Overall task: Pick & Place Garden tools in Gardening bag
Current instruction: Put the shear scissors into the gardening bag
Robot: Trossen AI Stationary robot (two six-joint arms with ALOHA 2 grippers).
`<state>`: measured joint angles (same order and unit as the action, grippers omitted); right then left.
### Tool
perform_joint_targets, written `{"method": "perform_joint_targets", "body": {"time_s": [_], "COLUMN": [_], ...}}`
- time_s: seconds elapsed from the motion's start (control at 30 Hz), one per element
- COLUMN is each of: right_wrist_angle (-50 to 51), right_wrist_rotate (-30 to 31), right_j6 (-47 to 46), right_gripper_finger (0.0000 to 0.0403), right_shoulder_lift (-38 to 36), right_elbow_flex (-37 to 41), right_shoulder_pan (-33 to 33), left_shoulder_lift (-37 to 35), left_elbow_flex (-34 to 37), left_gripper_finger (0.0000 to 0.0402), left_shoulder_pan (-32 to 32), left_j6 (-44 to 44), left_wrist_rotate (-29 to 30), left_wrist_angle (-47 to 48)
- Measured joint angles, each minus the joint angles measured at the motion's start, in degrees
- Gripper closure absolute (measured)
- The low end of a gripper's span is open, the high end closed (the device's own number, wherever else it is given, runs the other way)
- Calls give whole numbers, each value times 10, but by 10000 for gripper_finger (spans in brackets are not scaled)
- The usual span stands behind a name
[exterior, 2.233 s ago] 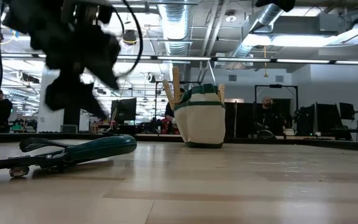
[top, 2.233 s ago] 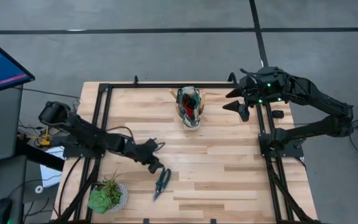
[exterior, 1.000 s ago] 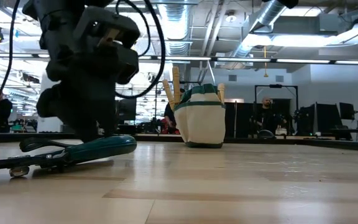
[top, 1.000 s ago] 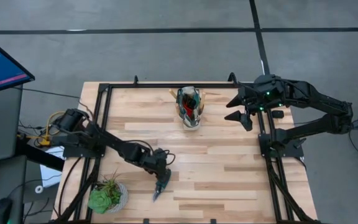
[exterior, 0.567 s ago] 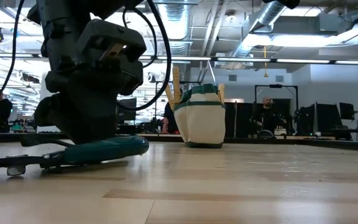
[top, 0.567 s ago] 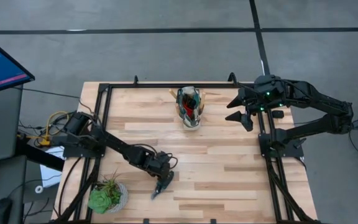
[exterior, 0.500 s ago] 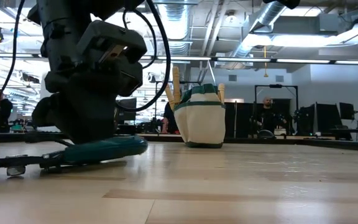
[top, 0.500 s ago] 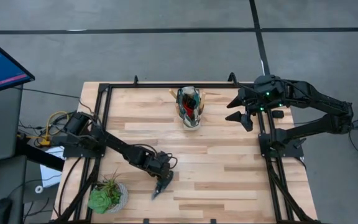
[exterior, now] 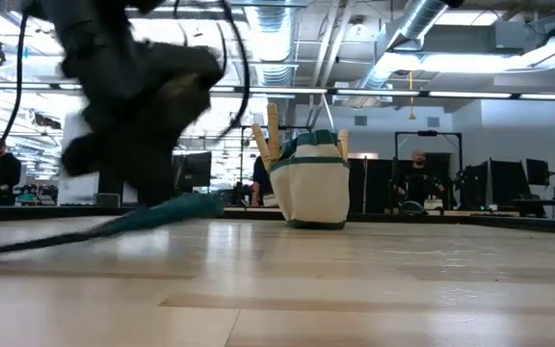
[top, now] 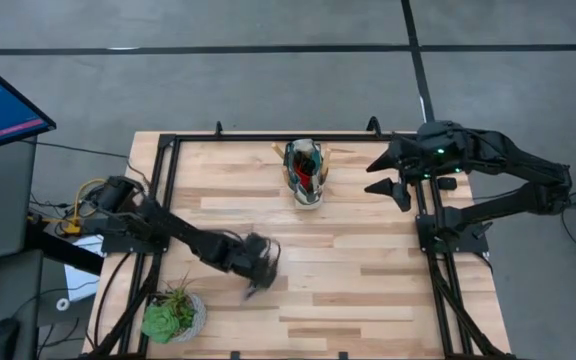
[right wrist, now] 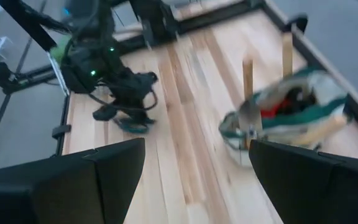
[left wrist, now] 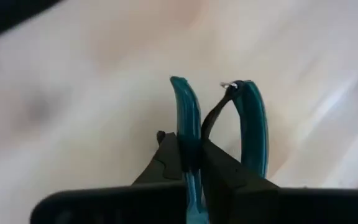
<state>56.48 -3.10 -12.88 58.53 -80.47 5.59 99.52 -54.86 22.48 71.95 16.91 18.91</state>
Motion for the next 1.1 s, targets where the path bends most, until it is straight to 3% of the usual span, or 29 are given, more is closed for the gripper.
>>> {"method": "perform_joint_targets", "body": {"time_s": [0.17,0.3,0.47,0.7,0.83,1.03,1.1], "right_wrist_angle": [-30,-32,-33,-66,-174,-268,-284], "right_wrist_rotate": [57,108,143,157,164,89,61], "right_j6": [8,3,2,-31,-13,58,76], "right_gripper_finger": [122,122,122,137,200,377,388], "right_shoulder_lift": [-40,-68,-85,-73,-27,91,127], "right_elbow_flex": [0,0,8,152,234,253,253], "right_shoulder_pan": [-40,-62,-81,-121,-122,-91,-83], "left_shoulder_lift": [-90,-139,-146,-157,-177,-210,-218], "left_elbow_flex": [-3,-4,-4,-3,-4,-4,-4], "left_gripper_finger": [401,401,401,401,401,401,401], "left_shoulder_pan": [-3,-22,-63,-99,-93,-93,-92], "left_j6": [-75,-240,-434,-508,-537,-579,-588], "left_wrist_rotate": [216,320,344,348,355,382,388], "left_wrist_angle": [-47,-157,-287,-325,-329,-329,-329]}}
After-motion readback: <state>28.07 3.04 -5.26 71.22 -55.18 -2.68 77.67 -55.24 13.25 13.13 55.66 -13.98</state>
